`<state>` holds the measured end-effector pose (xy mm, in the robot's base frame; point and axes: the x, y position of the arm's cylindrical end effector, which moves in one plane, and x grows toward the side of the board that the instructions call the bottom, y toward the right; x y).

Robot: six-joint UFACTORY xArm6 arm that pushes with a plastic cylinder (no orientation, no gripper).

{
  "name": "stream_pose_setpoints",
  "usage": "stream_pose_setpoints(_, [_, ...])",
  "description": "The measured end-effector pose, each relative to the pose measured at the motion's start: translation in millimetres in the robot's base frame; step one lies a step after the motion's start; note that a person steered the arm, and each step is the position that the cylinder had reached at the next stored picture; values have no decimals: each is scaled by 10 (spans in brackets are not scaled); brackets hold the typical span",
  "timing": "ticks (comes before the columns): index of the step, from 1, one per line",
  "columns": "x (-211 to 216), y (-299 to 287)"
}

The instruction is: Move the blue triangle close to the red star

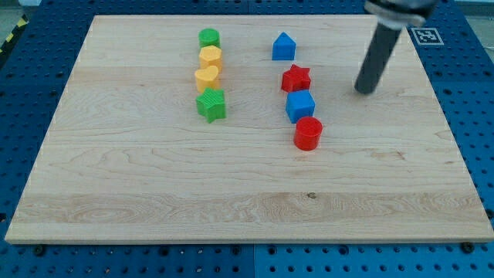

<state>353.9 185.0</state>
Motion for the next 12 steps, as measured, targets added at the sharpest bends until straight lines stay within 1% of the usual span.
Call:
stream_pose_setpoints(1, [-743,-86])
stream_pose_setpoints(2, [-1370,-484])
stream_pose_setpoints(3, [-1588,-824])
stream_pose_setpoints(4, [-1556,-830])
stream_pose_setpoints(5, [-1381,-1033])
stream_pose_setpoints(6, [-1312,-1203])
stream_pose_setpoints(7, [-1247,-1238])
stream_pose_setpoints(8, [-1023,-1284])
stream_pose_setpoints(9, [-942,-1284])
stream_pose_setpoints(12, [-876,-1284])
